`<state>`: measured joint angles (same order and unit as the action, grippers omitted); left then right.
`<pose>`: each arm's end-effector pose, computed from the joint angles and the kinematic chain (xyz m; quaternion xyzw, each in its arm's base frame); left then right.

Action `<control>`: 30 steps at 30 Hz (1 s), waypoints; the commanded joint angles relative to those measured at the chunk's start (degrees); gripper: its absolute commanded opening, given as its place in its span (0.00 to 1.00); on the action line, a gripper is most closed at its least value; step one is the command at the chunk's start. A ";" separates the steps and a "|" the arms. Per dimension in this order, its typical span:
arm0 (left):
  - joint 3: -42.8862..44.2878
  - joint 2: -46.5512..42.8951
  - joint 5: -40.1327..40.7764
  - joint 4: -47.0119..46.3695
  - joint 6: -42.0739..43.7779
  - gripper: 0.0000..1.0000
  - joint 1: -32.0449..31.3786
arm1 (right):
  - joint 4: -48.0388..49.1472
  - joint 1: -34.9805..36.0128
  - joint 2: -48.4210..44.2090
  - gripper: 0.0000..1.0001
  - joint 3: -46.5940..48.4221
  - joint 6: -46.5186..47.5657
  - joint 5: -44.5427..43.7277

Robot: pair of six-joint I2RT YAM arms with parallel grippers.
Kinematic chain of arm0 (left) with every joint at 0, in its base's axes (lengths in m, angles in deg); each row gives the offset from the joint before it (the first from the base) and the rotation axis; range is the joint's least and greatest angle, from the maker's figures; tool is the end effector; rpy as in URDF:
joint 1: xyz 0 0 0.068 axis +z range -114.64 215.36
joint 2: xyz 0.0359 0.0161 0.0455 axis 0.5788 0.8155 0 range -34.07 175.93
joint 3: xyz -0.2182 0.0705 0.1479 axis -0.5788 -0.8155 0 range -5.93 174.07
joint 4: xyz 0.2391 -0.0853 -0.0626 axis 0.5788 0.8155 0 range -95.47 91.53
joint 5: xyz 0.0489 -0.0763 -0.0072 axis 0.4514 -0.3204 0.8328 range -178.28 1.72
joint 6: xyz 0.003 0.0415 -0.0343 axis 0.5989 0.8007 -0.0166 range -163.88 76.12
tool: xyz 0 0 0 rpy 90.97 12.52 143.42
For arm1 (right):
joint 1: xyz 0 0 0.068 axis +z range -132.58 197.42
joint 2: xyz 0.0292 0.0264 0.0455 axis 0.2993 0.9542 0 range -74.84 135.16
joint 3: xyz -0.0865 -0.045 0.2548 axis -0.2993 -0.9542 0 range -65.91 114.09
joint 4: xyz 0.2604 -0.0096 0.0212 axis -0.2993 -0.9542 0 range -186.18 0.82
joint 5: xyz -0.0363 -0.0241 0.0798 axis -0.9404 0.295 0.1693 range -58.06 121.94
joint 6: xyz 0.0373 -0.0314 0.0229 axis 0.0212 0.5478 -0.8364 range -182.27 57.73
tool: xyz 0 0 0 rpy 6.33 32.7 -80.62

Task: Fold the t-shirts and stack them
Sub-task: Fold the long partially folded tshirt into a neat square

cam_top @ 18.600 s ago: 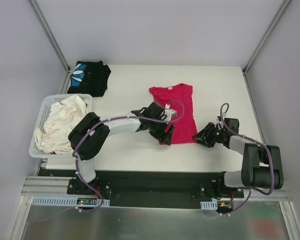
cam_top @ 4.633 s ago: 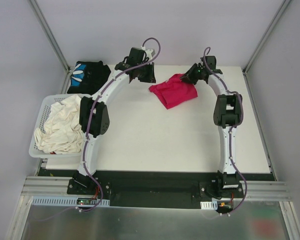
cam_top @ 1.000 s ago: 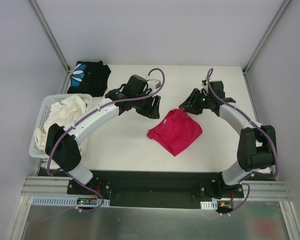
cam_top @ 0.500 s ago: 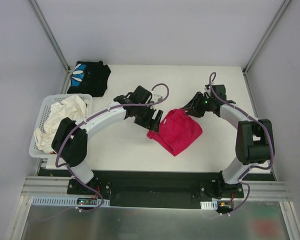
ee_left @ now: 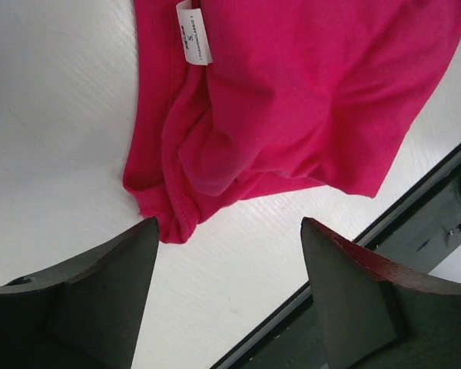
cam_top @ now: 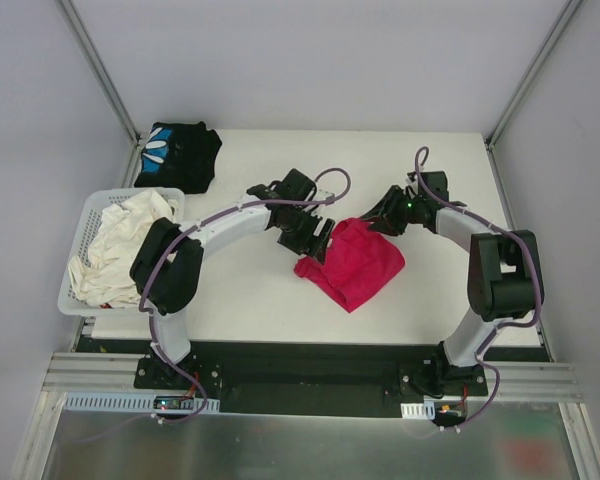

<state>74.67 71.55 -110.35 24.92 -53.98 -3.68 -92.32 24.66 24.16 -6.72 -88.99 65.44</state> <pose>0.3016 -0.2618 0.2305 0.2893 0.8932 -0.2875 0.1893 0.3584 0.0654 0.1929 0.0351 0.8848 0.3643 0.2884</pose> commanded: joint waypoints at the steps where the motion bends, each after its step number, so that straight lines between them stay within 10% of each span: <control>1: 3.51 2.56 -0.44 0.46 1.41 0.73 -0.59 | 2.35 0.05 0.49 0.44 1.53 -0.88 1.66; 8: 5.01 5.56 0.27 0.28 2.46 0.54 -0.68 | 2.78 -0.04 1.11 0.43 1.18 -1.23 1.92; 30: 5.10 8.81 0.36 -0.86 3.08 0.40 -0.68 | 5.86 0.49 5.24 0.41 3.64 -3.25 2.72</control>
<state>78.25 80.47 -110.24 24.35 -51.93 -3.70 -88.53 24.68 29.05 -5.95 -91.42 66.97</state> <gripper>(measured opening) 0.393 0.411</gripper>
